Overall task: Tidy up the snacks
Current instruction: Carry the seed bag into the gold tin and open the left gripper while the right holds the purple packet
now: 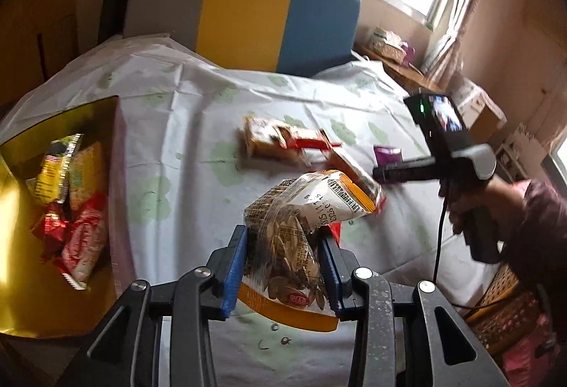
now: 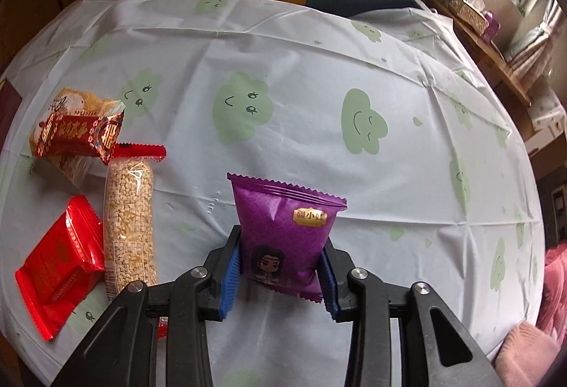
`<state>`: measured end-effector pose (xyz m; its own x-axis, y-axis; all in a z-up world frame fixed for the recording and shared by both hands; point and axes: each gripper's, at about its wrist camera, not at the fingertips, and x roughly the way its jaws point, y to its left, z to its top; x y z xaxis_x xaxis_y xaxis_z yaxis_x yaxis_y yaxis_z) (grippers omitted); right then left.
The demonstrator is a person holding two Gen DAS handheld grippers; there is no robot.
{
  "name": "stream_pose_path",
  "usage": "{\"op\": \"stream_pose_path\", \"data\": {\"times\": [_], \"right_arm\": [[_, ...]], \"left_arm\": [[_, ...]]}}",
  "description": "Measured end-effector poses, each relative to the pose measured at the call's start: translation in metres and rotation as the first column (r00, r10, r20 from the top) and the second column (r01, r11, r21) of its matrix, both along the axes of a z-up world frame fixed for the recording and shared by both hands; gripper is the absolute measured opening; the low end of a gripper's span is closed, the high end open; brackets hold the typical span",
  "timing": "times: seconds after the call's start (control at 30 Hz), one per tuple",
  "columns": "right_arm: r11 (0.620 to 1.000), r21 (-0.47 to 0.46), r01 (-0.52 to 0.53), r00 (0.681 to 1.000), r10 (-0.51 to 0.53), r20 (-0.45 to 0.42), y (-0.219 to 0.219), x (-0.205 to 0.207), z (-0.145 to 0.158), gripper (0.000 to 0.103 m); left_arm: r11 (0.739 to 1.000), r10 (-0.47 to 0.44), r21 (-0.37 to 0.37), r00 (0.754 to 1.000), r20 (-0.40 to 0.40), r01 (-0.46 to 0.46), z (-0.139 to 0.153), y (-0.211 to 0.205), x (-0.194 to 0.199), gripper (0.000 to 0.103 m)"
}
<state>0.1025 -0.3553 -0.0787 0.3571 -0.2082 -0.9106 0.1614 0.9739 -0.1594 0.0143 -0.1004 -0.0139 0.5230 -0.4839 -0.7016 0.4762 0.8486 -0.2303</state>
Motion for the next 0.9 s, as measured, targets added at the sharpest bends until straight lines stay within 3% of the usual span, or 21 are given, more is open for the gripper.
{"op": "stream_pose_path", "data": {"times": [0.23, 0.4, 0.57, 0.7, 0.8, 0.9], "right_arm": [[0.999, -0.031, -0.017, 1.0, 0.017, -0.004, 0.012, -0.005, 0.005, 0.038], [0.999, -0.041, -0.02, 1.0, 0.02, -0.003, 0.015, -0.006, 0.005, 0.038], [0.999, -0.045, -0.021, 1.0, 0.021, -0.003, 0.015, -0.006, 0.006, 0.038], [0.998, -0.051, -0.025, 1.0, 0.025, -0.004, 0.016, -0.006, 0.006, 0.038], [0.998, -0.054, -0.026, 1.0, 0.026, -0.003, 0.017, -0.006, 0.006, 0.038], [0.998, -0.052, -0.026, 1.0, 0.026, -0.003, 0.016, -0.007, 0.006, 0.038]], "left_arm": [[0.992, 0.105, -0.068, 0.994, 0.021, -0.103, 0.027, 0.047, 0.002, 0.039], [0.965, 0.247, -0.1, 0.969, 0.015, -0.244, 0.036, 0.095, 0.014, 0.039], [0.903, 0.417, -0.095, 0.908, -0.045, -0.419, 0.024, 0.15, 0.029, 0.039], [0.863, 0.494, -0.063, 0.864, -0.097, -0.501, 0.004, 0.176, 0.038, 0.039], [0.823, 0.557, -0.032, 0.817, -0.149, -0.567, -0.015, 0.19, 0.043, 0.04], [0.817, 0.566, -0.014, 0.807, -0.166, -0.576, -0.025, 0.192, 0.043, 0.046]]}}
